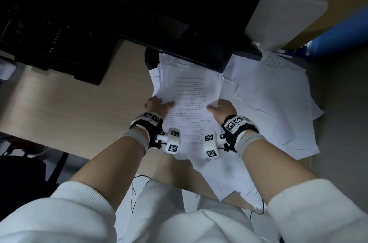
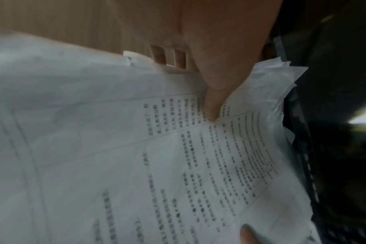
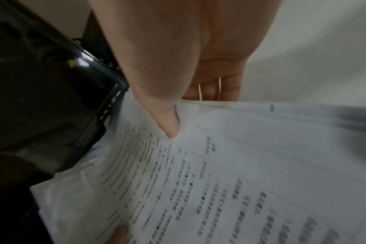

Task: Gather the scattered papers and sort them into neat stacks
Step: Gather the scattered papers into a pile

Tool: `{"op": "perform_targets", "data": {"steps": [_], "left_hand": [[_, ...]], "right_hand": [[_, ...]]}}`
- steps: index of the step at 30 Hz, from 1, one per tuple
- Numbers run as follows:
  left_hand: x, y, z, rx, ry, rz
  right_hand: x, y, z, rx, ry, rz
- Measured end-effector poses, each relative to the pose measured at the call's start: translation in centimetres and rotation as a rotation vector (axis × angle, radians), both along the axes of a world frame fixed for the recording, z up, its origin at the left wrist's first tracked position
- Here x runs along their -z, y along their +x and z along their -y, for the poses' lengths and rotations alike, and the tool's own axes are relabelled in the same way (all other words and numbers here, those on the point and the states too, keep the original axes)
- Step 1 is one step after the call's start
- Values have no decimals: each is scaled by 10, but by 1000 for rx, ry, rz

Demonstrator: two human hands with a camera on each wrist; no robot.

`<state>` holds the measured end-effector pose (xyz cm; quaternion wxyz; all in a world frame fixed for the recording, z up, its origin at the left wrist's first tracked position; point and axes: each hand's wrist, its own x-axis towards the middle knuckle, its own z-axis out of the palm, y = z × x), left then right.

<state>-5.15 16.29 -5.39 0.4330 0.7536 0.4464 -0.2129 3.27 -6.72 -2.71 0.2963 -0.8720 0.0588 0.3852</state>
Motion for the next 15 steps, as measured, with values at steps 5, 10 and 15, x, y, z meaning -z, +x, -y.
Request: {"op": "perform_targets", "data": {"steps": [5,10,15], "left_hand": [[-24,4,-27,46,-59,-8],[-14,11,-29,21,-151,-20],[-6,8,-37,27,-193,40]], "right_hand": [[-1,1,-36,-95,-175,-46],[4,-2,-47,26,-224,-121],[3,-5,-65,302,-100,-205]]}}
